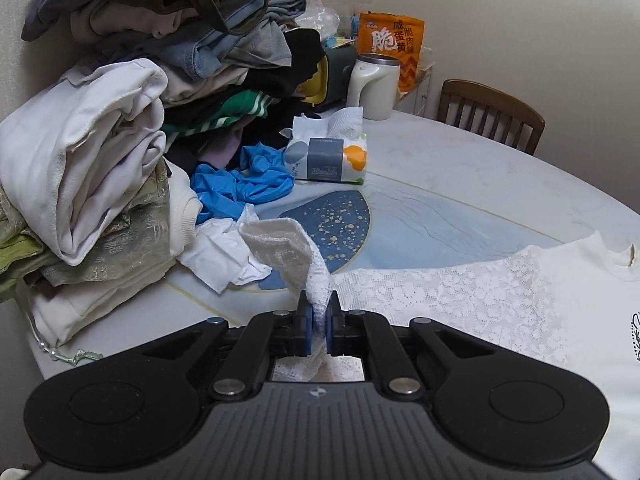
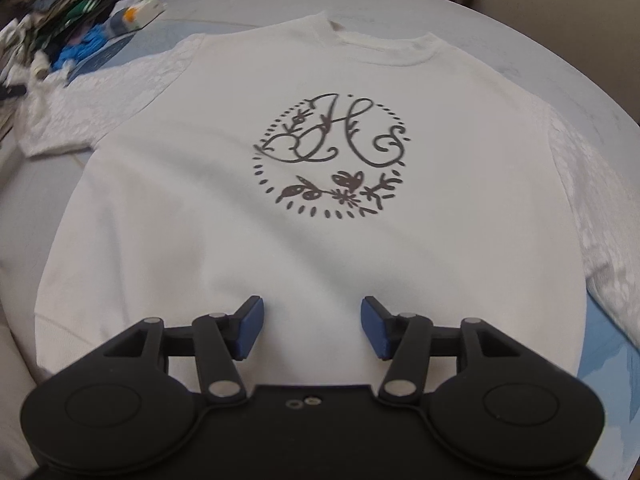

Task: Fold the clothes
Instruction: 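Carry the lace sleeve across the sweatshirt body with the left gripper and release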

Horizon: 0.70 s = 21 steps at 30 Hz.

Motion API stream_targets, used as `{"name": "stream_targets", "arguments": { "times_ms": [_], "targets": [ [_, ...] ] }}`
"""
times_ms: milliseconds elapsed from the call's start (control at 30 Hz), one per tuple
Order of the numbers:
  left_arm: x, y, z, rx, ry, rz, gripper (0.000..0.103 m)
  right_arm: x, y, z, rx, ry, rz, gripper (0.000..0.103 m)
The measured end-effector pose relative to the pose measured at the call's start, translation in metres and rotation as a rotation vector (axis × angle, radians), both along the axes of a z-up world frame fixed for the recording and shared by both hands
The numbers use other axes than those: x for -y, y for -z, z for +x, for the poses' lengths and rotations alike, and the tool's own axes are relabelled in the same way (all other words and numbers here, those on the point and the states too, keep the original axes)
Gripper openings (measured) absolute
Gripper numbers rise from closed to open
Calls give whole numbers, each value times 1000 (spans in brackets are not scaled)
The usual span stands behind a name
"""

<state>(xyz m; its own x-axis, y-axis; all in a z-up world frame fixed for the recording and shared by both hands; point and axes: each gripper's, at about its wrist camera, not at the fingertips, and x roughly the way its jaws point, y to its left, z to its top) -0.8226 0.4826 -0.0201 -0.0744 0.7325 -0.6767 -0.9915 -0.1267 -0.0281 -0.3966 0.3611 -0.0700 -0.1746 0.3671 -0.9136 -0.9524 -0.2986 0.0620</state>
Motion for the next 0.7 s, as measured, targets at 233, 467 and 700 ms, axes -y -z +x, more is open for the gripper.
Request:
{"name": "stream_targets", "arguments": {
  "times_ms": [233, 467, 700],
  "targets": [
    [10, 2, -10, -11, -24, -25, 5, 5, -3, 1, 39, -140, -36, 103],
    [13, 2, -7, -14, -28, -39, 5, 7, -11, 6, 66, -324, -65, 103],
    [14, -10, 14, -29, 15, -31, 5, 2, 2, 1, 117, -421, -85, 103]
  ]
}}
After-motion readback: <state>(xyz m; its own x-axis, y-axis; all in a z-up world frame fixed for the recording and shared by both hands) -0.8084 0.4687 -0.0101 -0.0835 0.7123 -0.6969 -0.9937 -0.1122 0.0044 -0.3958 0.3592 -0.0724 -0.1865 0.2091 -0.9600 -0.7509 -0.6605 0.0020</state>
